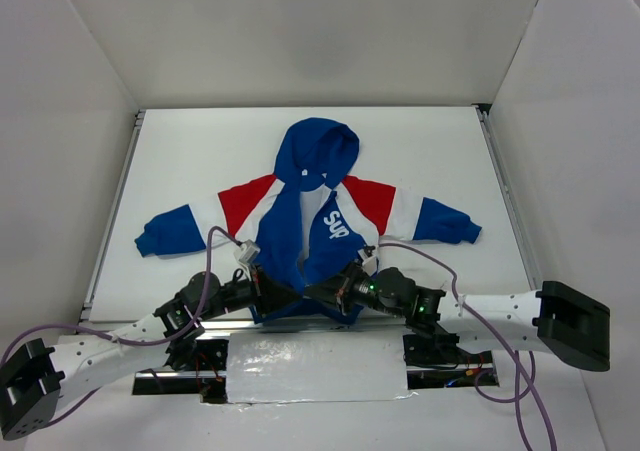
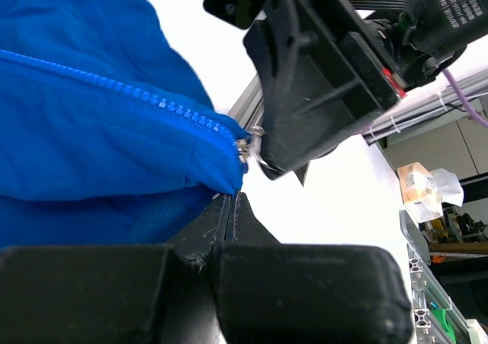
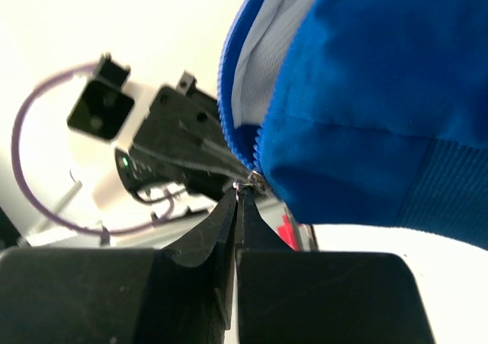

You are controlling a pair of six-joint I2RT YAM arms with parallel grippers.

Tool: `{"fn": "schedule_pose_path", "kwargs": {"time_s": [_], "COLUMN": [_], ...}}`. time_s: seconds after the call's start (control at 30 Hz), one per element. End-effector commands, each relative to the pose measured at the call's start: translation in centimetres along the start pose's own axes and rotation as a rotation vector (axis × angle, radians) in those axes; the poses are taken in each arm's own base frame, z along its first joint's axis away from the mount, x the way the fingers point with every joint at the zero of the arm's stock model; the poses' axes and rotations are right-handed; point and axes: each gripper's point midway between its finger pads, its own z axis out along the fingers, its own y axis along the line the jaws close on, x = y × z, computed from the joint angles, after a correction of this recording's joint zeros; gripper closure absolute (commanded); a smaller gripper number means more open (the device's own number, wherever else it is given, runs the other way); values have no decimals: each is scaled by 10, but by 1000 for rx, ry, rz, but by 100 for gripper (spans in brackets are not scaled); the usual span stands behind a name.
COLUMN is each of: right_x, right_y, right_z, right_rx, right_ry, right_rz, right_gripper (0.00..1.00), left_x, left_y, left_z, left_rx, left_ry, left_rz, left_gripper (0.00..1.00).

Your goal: Zip up the jacket

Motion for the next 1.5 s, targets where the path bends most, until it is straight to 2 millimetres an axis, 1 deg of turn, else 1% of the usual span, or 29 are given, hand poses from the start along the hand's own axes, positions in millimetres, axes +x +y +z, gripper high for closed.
{"fn": "schedule_pose_path", "kwargs": {"time_s": [0.0,0.03,0.07,0.1,0.17,0.2,0.23,0.27,0.3,0.33,0.4,0.43,0.47,0.5,0.53,0.63,0.8,0.83,0.87,0.9,0.93,0.97,1.0,1.07,1.1,1.2,1.33,1.43,1.47], "right_x": [12,13,20,22,25,28,29,31,34,33,29,23,18,12,2,-17,-31,-35,-37,-35,-34,-28,-21,-14,-6,3,8,1,-3], "right_y": [41,34,28,24,12,9,3,2,2,-5,-5,-16,-19,-16,-22,-21,-24,-26,-34,-27,-26,-32,-19,-14,-9,-1,3,2,-4], "right_z": [-11,-10,-12,-12,-14,-16,-18,-20,-23,-23,-24,-23,-23,-25,-25,-26,-23,-22,-19,-18,-17,-17,-17,-15,-15,-15,-17,-18,-19], "right_rx": [-201,-183,-171,-165,-142,-143,-140,-144,-154,-132,-134,-96,-87,-100,-69,-44,-11,-2,17,-25,-48,-62,-130,-167,-206,-258,-286,-271,-254], "right_ry": [65,70,109,124,147,166,175,187,204,208,181,160,134,101,56,-33,-50,-48,-13,-4,12,67,83,123,158,191,210,173,160], "right_rz": [-89,-127,-153,-173,-207,-222,-254,-275,-299,-340,-396,-456,-496,-562,-594,-702,-812,-839,-847,-856,-866,-870,-887,-907,-915,-909,-895,-879,-868], "right_gripper": [100,98,93,81,73,63,58,45,43,43,43,43,43,43,43,42,43,43,46,47,52,54,55,55,54,53,53,53,53], "left_x": [33,31,29,29,28,27,27,27,27,28,28,29,28,30,30,31,30,31,30,30,31,32,31,33,31,33,34,35,34], "left_y": [28,28,27,26,25,25,25,25,26,26,25,24,23,23,22,22,19,18,17,17,16,17,15,16,14,15,16,16,16], "left_z": [-10,-10,-9,-8,-7,-7,-6,-6,-6,-6,-6,-7,-7,-8,-8,-11,-12,-12,-11,-11,-11,-10,-10,-9,-9,-8,-8,-9,-9], "left_rx": [-73,-78,-76,-72,-65,-68,-69,-71,-72,-73,-66,-64,-55,-54,-49,-42,-23,-20,-15,-11,-8,-7,-1,-1,4,4,-2,-1,0], "left_ry": [68,58,54,52,51,50,53,55,54,58,60,64,64,65,64,59,51,52,52,54,57,63,59,70,67,74,75,77,73], "left_rz": [-40,-39,-38,-38,-35,-34,-28,-28,-28,-25,-25,-22,-21,-23,-23,-23,-18,-16,-13,-15,-15,-16,-14,-15,-13,-13,-15,-14,-12], "left_gripper": [100,100,100,100,100,100,100,100,100,100,100,100,100,100,100,100,100,100,100,100,100,100,100,100,100,100,100,100,100]}}
